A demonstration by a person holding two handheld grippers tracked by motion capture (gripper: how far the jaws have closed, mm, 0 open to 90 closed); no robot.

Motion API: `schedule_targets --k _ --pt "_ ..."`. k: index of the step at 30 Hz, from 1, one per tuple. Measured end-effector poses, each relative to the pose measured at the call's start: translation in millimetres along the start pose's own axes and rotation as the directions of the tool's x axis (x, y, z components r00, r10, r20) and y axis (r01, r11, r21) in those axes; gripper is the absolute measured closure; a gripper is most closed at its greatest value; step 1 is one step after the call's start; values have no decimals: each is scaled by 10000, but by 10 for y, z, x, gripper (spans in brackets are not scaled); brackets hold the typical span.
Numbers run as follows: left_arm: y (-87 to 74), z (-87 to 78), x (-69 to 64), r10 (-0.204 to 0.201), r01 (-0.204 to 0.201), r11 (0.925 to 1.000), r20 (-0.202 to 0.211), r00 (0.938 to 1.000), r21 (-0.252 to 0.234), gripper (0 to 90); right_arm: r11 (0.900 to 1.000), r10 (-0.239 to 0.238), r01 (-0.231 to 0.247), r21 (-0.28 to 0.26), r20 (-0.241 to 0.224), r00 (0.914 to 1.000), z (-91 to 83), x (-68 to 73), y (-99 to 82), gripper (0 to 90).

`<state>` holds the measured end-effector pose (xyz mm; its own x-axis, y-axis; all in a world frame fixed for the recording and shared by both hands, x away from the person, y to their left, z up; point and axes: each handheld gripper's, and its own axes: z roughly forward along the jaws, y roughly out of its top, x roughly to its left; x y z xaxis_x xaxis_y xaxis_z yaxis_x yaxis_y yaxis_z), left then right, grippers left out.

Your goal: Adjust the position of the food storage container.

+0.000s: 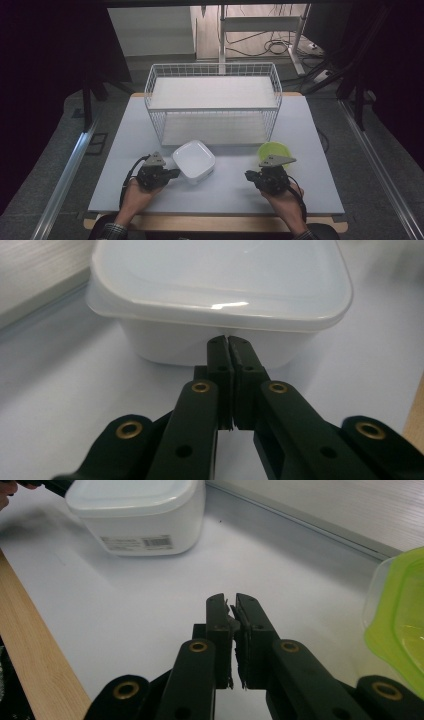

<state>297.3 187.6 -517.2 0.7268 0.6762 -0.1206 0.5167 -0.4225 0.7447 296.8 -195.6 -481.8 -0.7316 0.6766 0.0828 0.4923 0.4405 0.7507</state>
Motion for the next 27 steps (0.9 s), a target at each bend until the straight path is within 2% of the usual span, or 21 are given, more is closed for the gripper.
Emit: schedule_targets --k 2,3,5,6,7,8,9,12,15,16,18,21,22,27 --pt "9 -15 23 -48 48 10000 -146 9999 -42 896 10000 24 -24 21 -31 10000 6 5 0 856" --pt "13 -59 164 -577 561 9980 -562 9968 -284 897 10000 63 -62 37 -99 9999 18 15 -2 866" --pt "20 -54 317 -857 823 9960 -1088 9904 -356 897 9999 107 -107 25 -167 9998 39 26 1 873" --pt "20 -54 317 -857 823 9960 -1088 9904 -356 897 9999 107 -107 25 -167 9998 39 26 1 873" --pt "52 -30 439 -1096 1040 9932 -1171 9871 -526 897 10000 76 -74 52 -271 9996 60 42 5 881" --pt "52 -30 439 -1096 1040 9932 -1171 9871 -526 897 10000 76 -74 52 -271 9996 60 42 5 881" --pt "131 35 541 -979 912 9939 -1171 9883 -613 897 9999 36 -32 109 -352 9994 83 63 7 885" --pt "208 150 578 -859 812 9950 -841 9927 -582 897 9999 15 -8 151 -462 9989 111 76 5 888" --pt "209 189 512 -568 553 9980 -502 9971 -312 896 9999 37 -30 148 -503 9987 119 77 1 890" --pt "209 189 512 -568 553 9980 -502 9971 -312 896 9999 86 -78 154 -520 9986 118 76 1 891" --pt "195 194 399 -537 536 9983 -57 9985 -229 896 9998 136 -130 129 -522 9985 127 70 0 891" --pt "189 215 274 -325 325 9995 132 9994 10 891 9997 181 -171 177 -534 9984 151 66 -2 891" --pt "189 215 274 -325 325 9995 132 9994 10 889 9997 181 -171 177 -534 9984 151 66 -2 891" --pt "173 242 46 -191 182 9996 481 9987 204 881 9995 261 -248 219 -605 9978 224 89 9 891"
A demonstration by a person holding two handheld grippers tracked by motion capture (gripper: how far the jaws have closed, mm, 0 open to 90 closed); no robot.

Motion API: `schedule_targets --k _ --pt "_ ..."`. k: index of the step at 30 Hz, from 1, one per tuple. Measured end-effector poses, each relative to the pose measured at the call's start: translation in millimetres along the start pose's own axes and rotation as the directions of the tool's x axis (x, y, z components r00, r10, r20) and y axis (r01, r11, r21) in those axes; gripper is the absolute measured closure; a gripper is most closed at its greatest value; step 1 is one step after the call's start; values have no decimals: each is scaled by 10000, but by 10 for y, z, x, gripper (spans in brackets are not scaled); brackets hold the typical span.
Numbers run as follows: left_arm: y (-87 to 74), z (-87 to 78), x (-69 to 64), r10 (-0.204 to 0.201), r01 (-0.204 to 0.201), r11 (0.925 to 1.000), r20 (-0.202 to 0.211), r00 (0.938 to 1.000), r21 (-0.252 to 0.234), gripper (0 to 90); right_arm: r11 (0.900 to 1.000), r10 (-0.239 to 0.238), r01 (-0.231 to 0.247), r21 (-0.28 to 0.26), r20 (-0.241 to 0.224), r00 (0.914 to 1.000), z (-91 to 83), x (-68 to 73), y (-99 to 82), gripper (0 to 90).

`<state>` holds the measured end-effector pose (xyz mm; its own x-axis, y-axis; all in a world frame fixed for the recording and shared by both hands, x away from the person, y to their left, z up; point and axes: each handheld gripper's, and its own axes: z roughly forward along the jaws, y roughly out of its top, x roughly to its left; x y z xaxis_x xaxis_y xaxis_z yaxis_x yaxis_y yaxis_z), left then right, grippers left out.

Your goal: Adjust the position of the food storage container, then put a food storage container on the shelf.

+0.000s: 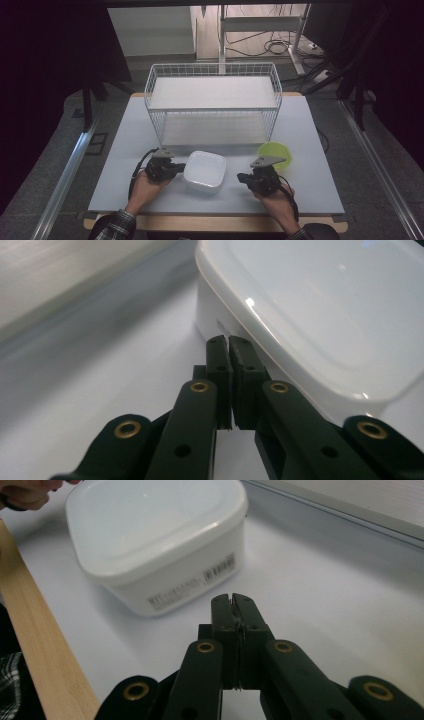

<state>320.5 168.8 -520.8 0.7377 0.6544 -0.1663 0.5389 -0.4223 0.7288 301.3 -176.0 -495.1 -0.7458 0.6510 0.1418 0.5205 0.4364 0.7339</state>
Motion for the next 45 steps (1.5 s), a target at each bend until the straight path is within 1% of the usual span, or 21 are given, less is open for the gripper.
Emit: schedule_targets --k 2,4,5,8,9,10,11,14,17,19,21,24,26,27,28,29,30,33,36,42,45 --pt "0 2 -31 -19 19 10000 25 10000 -5 881 10000 1 -1 23 2 10000 29 4 9 890" --pt "13 19 -109 51 -50 10000 235 9997 -55 879 10000 24 -24 71 61 10000 67 -2 17 890" --pt "13 19 -109 51 -50 10000 235 9997 -55 878 10000 24 -24 71 61 10000 67 -2 17 890" --pt "31 57 -227 218 -217 9998 490 9986 -35 877 9999 119 -120 48 121 9999 102 -30 22 890" --pt "31 57 -227 218 -217 9998 490 9986 -35 874 9999 119 -120 48 121 9999 102 -30 22 890" --pt "42 77 -287 346 -348 9994 519 9981 22 874 9999 132 -133 37 176 9998 93 -27 21 890" --pt "43 81 -303 356 -360 9993 515 9980 62 874 9999 84 -87 82 307 9995 91 -29 17 890" --pt "36 66 -310 303 -305 9995 574 9979 38 862 9998 175 -177 95 240 9996 81 -53 6 890" --pt "6 -45 -288 240 -235 9995 239 9994 -218 803 9999 73 -70 -75 360 9993 14 -58 9 866" --pt "-6 -80 -284 196 -190 9992 158 9997 -352 706 9999 21 -14 -147 482 9988 -39 -55 2 826" --pt "-48 -162 -286 23 -23 9975 2 10000 -706 609 9998 -71 81 -197 547 9985 -75 -57 -11 778" --pt "-89 -201 -312 -21 -1 9966 -273 9996 -826 430 9987 -283 309 -411 627 9976 -150 -48 -23 674" --pt "-125 -217 -337 -18 -8 9960 -281 9996 -889 320 9971 -467 501 -575 583 9972 -193 -41 -20 586" --pt "-125 -217 -337 -18 -8 9960 -281 9996 -889 278 9971 -467 501 -575 583 9972 -193 -41 -20 586" --pt "-166 -232 -368 -14 -16 9963 -354 9994 -855 233 9961 -526 570 -675 661 9964 -209 -34 -24 493" --pt "-166 -232 -368 -14 -16 9963 -354 9994 -855 201 9961 -526 570 -675 661 9964 -209 -34 -24 493" --pt "-200 -250 -393 91 -117 9978 -400 9992 -657 185 9961 -513 555 -692 617 9968 -213 -36 -49 402" --pt "-240 -281 -420 68 -97 9980 -466 9989 -628 150 9961 -641 678 -563 653 9958 -221 -34 -116 324" --pt "-270 -295 -419 -18 -4 9978 -334 9994 -658 111 9967 -583 615 -520 613 9964 -228 -36 -161 271" --pt "-276 -290 -399 254 -316 9934 -573 9980 -1101 66 9965 -374 395 -740 294 9989 -214 -63 -158 190" --pt "-283 -268 -377 131 -209 9922 -642 9979 -1226 61 9965 -421 434 -710 196 9989 -188 -67 -155 155"
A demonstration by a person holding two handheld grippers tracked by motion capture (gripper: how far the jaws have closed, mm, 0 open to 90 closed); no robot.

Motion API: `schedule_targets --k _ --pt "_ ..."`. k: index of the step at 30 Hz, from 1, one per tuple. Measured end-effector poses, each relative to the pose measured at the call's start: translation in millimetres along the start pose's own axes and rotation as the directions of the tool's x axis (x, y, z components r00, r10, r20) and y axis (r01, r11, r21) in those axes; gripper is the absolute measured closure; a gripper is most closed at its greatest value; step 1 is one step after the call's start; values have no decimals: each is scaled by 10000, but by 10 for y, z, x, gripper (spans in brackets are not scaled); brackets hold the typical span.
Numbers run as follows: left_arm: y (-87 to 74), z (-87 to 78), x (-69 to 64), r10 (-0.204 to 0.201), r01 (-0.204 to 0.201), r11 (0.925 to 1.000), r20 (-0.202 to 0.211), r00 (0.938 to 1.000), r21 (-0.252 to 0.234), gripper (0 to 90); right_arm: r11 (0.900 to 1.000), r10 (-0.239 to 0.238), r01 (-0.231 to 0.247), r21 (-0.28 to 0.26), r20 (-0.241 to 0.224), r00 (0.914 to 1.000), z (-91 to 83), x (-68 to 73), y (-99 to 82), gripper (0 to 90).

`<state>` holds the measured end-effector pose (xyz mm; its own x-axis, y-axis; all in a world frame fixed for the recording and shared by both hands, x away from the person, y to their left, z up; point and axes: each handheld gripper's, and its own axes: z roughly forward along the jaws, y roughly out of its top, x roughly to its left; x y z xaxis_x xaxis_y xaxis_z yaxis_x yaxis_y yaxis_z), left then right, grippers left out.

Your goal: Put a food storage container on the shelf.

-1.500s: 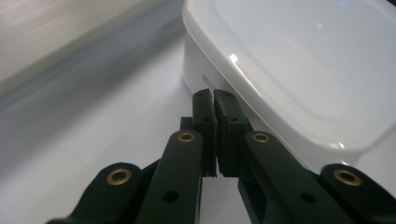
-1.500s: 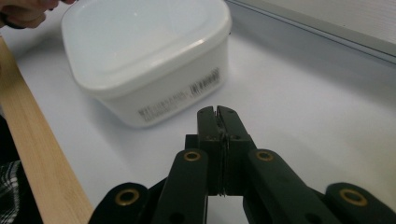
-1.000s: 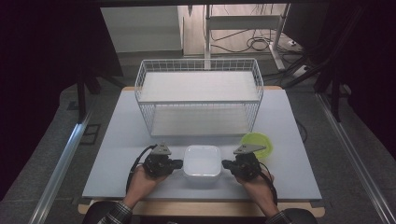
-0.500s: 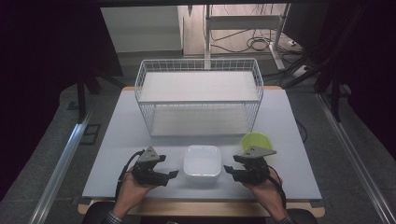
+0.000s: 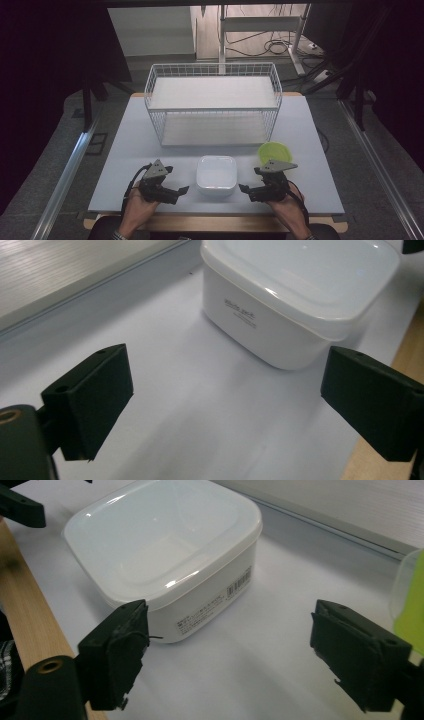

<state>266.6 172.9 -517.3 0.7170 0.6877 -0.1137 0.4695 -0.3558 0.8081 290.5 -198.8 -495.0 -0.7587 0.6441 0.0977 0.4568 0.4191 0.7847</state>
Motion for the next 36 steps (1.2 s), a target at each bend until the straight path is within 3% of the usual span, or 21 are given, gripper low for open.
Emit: schedule_targets --k 6,14,17,19,24,28,34,35,36 --pt "39 12 -10 -9 11 9993 54 10000 -385 40 9999 -121 121 -83 -43 9999 31 21 22 118" --pt "150 59 -68 253 -253 9997 104 9996 49 39 10000 18 -18 -78 -46 10000 64 35 97 100" --pt "217 53 -68 266 -266 9996 288 9992 9 38 9999 140 -140 -20 -95 9999 75 42 134 70" --pt "282 44 -57 174 -160 9996 630 9979 -232 53 9992 376 -379 -100 -355 9987 83 41 166 53" --pt "353 103 -41 195 -184 9997 738 9971 -157 86 9989 467 -467 0 -411 9981 106 46 226 97" --pt "386 221 15 -52 51 10000 1111 9938 12 114 9978 635 -622 243 -540 9965 185 32 310 157" --pt "446 406 31 -82 24 9993 1500 9887 386 104 9966 679 -645 518 -669 9954 297 8 354 176" --pt "451 481 37 -398 304 9982 1956 9799 508 95 9957 712 -663 653 -751 9946 342 -1 359 185" --pt "451 481 37 -398 304 9982 1956 9799 508 95 9957 712 -663 653 -751 9946 342 -1 359 185"
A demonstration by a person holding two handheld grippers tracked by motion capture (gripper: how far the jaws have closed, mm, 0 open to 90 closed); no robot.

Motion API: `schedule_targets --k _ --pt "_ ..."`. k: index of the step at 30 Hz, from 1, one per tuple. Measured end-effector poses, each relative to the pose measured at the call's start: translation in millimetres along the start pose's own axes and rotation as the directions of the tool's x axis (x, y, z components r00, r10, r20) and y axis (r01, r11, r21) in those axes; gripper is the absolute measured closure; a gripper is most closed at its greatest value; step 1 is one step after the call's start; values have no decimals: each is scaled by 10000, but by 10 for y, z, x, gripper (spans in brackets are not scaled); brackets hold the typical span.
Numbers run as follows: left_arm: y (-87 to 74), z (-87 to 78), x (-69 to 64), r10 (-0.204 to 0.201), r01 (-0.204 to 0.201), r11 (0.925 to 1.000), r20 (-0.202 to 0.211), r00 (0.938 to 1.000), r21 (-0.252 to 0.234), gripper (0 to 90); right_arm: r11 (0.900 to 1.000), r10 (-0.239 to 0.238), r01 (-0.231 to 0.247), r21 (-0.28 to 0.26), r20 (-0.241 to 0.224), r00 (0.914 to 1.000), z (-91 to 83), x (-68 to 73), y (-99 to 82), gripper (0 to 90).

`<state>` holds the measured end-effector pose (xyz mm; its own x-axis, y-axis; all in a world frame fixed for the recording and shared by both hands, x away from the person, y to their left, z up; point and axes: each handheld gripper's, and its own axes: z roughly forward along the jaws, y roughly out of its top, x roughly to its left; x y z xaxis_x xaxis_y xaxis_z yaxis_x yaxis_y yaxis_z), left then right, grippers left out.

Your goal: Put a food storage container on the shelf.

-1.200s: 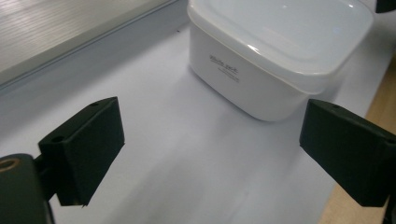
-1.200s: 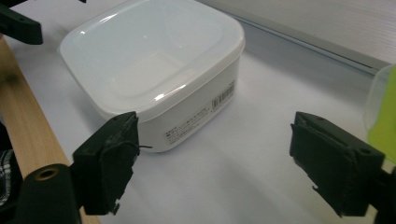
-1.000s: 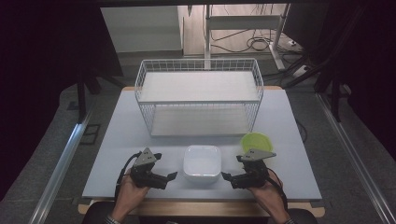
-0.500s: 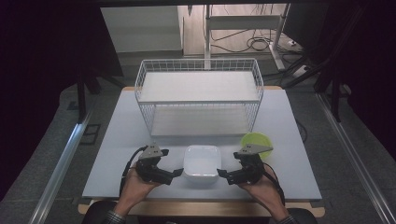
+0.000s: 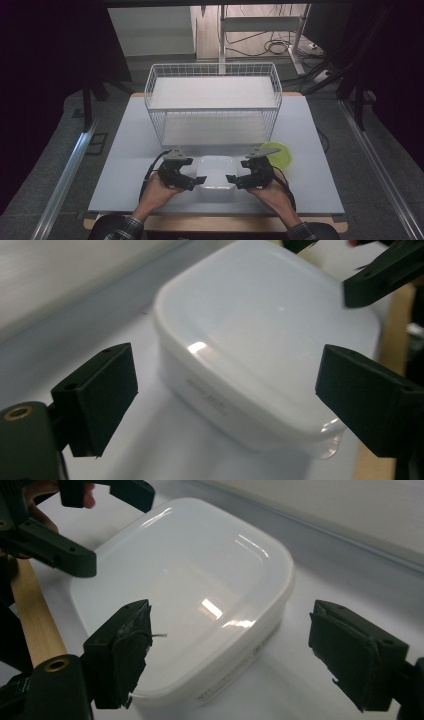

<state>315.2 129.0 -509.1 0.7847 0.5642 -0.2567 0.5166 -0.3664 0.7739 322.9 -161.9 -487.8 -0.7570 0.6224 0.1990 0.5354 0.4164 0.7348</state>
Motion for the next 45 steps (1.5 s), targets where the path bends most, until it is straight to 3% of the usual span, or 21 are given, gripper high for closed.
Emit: schedule_targets --k 2,3,6,10,11,13,15,16,20,22,26,31,35,41,45 --pt "-9 28 13 -229 230 9997 350 9991 -12 96 9999 103 -101 100 -169 9998 35 -4 6 192" --pt "-29 40 20 -460 462 9989 792 9958 -5 125 9997 171 -164 174 -419 9990 51 -8 10 210" --pt "-36 46 0 -639 635 9980 944 9935 67 149 9989 379 -358 315 -699 9968 52 1 9 238" --pt "-34 -9 -47 -826 816 9965 753 9937 165 216 9961 759 -723 514 -707 9946 36 8 4 271" --pt "-46 -64 -68 -946 940 9955 621 9936 125 315 9918 1161 -1118 620 -715 9907 -8 -2 -1 360" --pt "-52 -83 -70 -939 931 9955 613 9937 155 380 9894 1341 -1293 659 -741 9882 -29 -8 -4 397" --pt "-59 -124 -88 -967 964 9953 505 9940 69 422 9847 1643 -1581 734 -874 9825 -87 -22 -15 494" --pt "-54 -134 -100 -1016 1015 9948 435 9939 44 478 9828 1770 -1715 681 -851 9805 -144 -21 -21 574" --pt "-41 -180 -147 -1110 1109 9933 -32 9938 -310 605 9800 1964 -1934 460 -755 9776 -206 -10 -28 646" --pt "-39 -221 -157 -1206 1186 9909 -286 9923 -640 671 9760 2174 -2177 34 -715 9735 -252 -19 -21 734" --pt "-32 -251 -161 -1306 1285 9897 -301 9910 -634 731 9649 2594 -2615 -243 -673 9634 -258 -34 -21 788" --pt "-30 -249 -154 -1513 1486 9874 -496 9872 -551 779 9785 1993 -1998 -516 -134 9798 -264 38 -3 792" --pt "-17 -263 -159 -1489 1453 9878 -668 9866 -555 786 9849 1599 -1585 -696 153 9870 -274 92 32 791" --pt "69 -358 -169 -1456 1406 9863 -545 9878 -862 792 9820 1579 -1576 -1045 -50 9874 -345 84 106 791" --pt "184 -441 -175 -1235 1163 9882 -686 9900 -998 792 9822 1393 -1387 -1266 -41 9902 -390 85 191 791"
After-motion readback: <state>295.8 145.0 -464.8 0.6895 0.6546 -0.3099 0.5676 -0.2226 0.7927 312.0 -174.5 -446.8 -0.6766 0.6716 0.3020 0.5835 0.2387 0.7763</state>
